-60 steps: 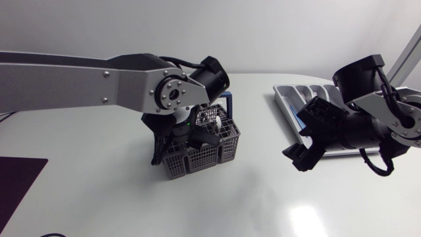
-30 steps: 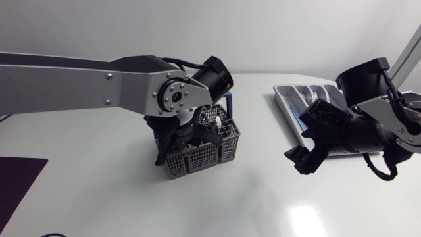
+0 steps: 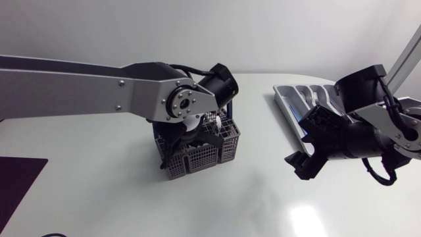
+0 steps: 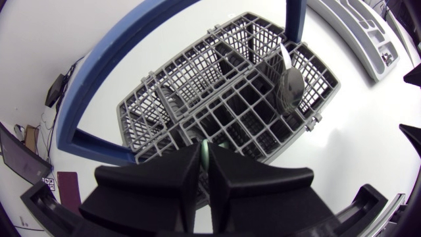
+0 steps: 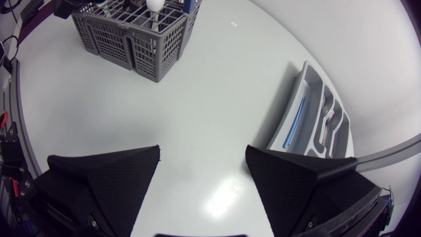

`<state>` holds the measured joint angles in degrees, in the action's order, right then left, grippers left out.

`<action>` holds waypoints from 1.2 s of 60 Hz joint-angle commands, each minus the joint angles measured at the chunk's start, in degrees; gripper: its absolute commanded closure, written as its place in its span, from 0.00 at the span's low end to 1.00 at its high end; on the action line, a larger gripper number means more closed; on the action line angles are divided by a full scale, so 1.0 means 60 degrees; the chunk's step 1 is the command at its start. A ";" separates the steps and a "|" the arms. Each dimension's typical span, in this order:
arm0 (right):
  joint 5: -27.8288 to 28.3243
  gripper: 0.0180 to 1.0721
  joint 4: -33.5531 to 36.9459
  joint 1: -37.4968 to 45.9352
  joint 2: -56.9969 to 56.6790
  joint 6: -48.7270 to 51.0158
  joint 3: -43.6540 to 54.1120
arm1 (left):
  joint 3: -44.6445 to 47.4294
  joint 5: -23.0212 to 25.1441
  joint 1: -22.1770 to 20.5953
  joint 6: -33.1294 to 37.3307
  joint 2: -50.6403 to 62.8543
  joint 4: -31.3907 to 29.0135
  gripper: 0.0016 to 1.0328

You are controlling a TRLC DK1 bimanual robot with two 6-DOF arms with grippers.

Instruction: Unload the cutlery basket into the drawer organizer.

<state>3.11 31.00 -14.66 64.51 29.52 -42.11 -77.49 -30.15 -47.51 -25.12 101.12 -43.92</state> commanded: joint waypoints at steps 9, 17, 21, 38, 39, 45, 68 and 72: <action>-0.0065 0.11 -0.0114 -0.0092 -0.0146 -0.0261 0.0353 | -0.0165 -0.0336 -0.0212 -0.0134 0.0036 -0.0092 0.96; -0.0080 0.11 -0.0172 -0.0092 -0.0190 -0.0217 0.0426 | -0.0195 -0.0453 -0.0256 -0.0090 -0.0052 -0.0165 0.96; -0.0080 0.11 -0.0172 -0.0106 -0.0205 -0.0217 0.0455 | -0.0195 -0.0614 -0.0315 -0.0031 -0.0125 -0.0180 0.96; -0.0080 0.11 -0.0187 -0.0194 -0.0234 -0.0247 0.0529 | -0.0165 -0.0922 -0.0461 0.0159 -0.0652 -0.0253 0.96; -0.0080 0.11 -0.0187 -0.0209 -0.0234 -0.0247 0.0529 | -0.0151 -0.0922 -0.0476 0.0159 -0.0667 -0.0268 0.96; -0.0124 0.11 -0.0187 -0.0282 -0.0249 -0.0261 0.0558 | -0.0121 -0.1039 -0.0520 0.0203 -0.0740 -0.0268 0.96; -0.0211 0.11 -0.0172 -0.0341 -0.0454 -0.0276 0.0631 | -0.0165 -0.1215 -0.0710 0.0218 -0.1136 -0.0473 0.96; -0.0211 0.11 -0.0172 -0.0355 -0.0454 -0.0291 0.0631 | -0.0121 -0.1215 -0.0710 0.0232 -0.1282 -0.0502 0.96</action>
<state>2.24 30.02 -16.19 62.35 29.28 -40.03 -77.49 -36.53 -51.29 -23.99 95.37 -46.46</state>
